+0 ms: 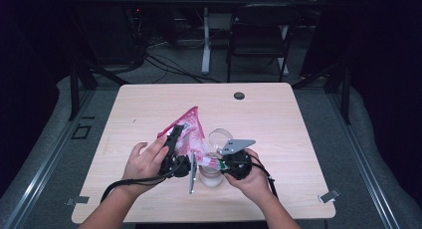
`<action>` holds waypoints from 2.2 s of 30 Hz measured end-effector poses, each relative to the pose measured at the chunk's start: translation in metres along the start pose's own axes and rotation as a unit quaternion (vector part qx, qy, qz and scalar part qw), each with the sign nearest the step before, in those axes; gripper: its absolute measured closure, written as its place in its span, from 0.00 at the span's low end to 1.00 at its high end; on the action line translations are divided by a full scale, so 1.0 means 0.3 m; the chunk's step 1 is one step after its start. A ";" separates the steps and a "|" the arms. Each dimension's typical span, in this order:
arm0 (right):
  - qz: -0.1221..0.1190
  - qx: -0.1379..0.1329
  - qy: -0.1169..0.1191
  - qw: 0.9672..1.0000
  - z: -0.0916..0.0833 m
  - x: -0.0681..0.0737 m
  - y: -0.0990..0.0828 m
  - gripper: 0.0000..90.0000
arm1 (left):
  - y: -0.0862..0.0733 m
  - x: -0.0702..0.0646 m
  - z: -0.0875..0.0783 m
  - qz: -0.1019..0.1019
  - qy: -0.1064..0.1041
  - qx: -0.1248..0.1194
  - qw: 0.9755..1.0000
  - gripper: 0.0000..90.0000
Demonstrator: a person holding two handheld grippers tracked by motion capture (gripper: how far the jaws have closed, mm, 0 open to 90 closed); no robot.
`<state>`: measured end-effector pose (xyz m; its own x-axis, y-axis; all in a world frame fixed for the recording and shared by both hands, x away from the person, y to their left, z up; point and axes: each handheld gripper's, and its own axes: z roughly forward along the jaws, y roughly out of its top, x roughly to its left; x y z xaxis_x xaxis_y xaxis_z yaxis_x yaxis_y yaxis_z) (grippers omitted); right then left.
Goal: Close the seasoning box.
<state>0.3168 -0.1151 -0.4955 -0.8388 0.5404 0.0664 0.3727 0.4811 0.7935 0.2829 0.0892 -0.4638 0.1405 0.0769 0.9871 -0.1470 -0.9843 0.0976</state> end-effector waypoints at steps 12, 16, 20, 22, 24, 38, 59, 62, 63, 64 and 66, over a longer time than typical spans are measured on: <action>0.000 -0.001 0.000 1.000 0.000 0.000 -0.001 1.00 | 0.002 0.001 0.000 0.001 0.000 -0.001 1.000 0.69; 0.002 -0.001 0.000 1.000 -0.001 -0.001 -0.001 1.00 | 0.003 0.000 0.001 -0.001 -0.001 -0.001 1.000 0.69; 0.002 -0.001 0.000 1.000 -0.001 -0.002 -0.001 1.00 | 0.005 0.001 0.000 0.001 0.001 -0.001 1.000 0.69; 0.003 -0.002 0.000 1.000 -0.001 -0.003 -0.002 1.00 | 0.005 0.000 -0.001 0.001 0.001 -0.001 1.000 0.69; 0.002 -0.002 0.000 1.000 -0.001 -0.003 -0.002 1.00 | 0.005 0.000 -0.001 0.002 0.002 -0.002 1.000 0.69; 0.005 -0.007 0.000 1.000 -0.004 -0.003 -0.002 1.00 | 0.009 0.005 -0.003 0.004 0.007 -0.003 1.000 0.69; 0.003 -0.005 0.001 1.000 -0.006 -0.008 -0.003 1.00 | 0.019 0.011 -0.002 0.011 0.003 -0.004 1.000 0.69; 0.005 -0.007 0.001 1.000 -0.007 -0.010 -0.004 1.00 | 0.022 0.015 -0.001 0.015 0.005 -0.005 1.000 0.69; 0.005 -0.006 0.001 1.000 -0.007 -0.010 -0.004 1.00 | 0.023 0.016 -0.001 0.015 0.005 -0.005 1.000 0.69; 0.005 -0.007 0.001 1.000 -0.007 -0.010 -0.004 1.00 | 0.023 0.015 0.000 0.015 0.006 -0.009 1.000 0.69; 0.005 -0.005 0.000 1.000 -0.006 -0.010 -0.004 1.00 | 0.026 0.016 -0.001 0.018 0.004 -0.007 1.000 0.69</action>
<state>0.3182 -0.1187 -0.4956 -0.8351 0.5449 0.0755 0.3780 0.4687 0.7984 0.2821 0.0820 -0.4583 0.1268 0.0434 0.9910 -0.1650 -0.9842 0.0642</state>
